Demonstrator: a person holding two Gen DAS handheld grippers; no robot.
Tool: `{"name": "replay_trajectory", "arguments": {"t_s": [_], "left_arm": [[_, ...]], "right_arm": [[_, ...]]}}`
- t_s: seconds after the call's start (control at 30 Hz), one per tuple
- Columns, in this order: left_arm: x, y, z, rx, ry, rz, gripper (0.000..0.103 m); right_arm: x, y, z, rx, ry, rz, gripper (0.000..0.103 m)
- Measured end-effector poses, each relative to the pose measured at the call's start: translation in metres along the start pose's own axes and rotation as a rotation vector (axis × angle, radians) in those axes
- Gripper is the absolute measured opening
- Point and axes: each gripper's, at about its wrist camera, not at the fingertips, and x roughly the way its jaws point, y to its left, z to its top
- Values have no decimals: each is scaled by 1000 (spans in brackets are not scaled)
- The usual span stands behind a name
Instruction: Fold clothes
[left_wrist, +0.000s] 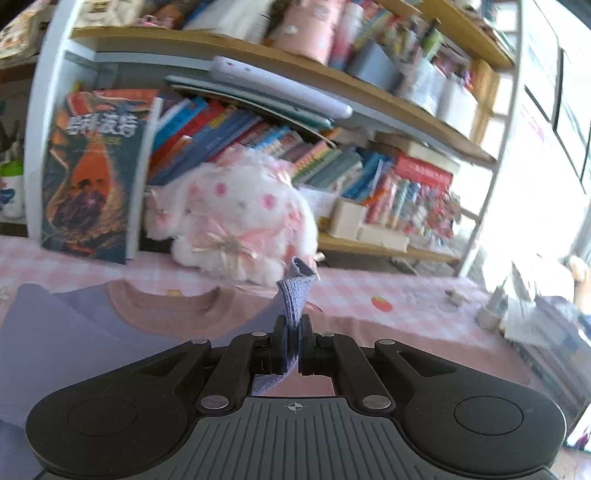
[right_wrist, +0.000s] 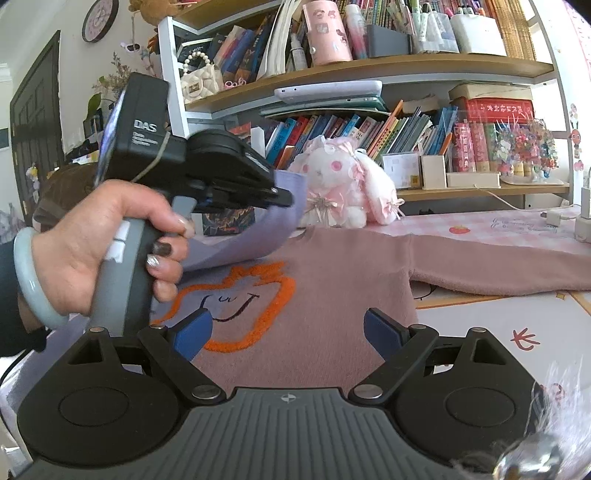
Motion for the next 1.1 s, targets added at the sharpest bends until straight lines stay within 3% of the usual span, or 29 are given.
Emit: {"name": "replay_trajectory", "arguments": {"t_s": [0.17, 0.27, 0.33, 0.5, 0.77, 1.0, 1.1], "left_arm": [[12, 6, -10, -32, 66, -23, 5], [21, 10, -13, -25, 102, 6, 23], [20, 16, -12, -21, 105, 32, 50], [-15, 40, -2, -16, 27, 15, 68], [-107, 91, -8, 85, -36, 139, 73], [-149, 130, -50, 132, 65, 303, 73], [-153, 144, -57, 111, 100, 316, 73]], "right_arm": [[0, -1, 0, 6, 0, 2, 89], [0, 0, 0, -1, 2, 2, 89], [0, 1, 0, -7, 3, 0, 89], [1, 2, -1, -14, 7, -8, 89], [9, 11, -1, -73, 43, -32, 89], [11, 24, -4, -162, 53, -51, 89], [10, 29, -7, -196, 124, -94, 89]]}}
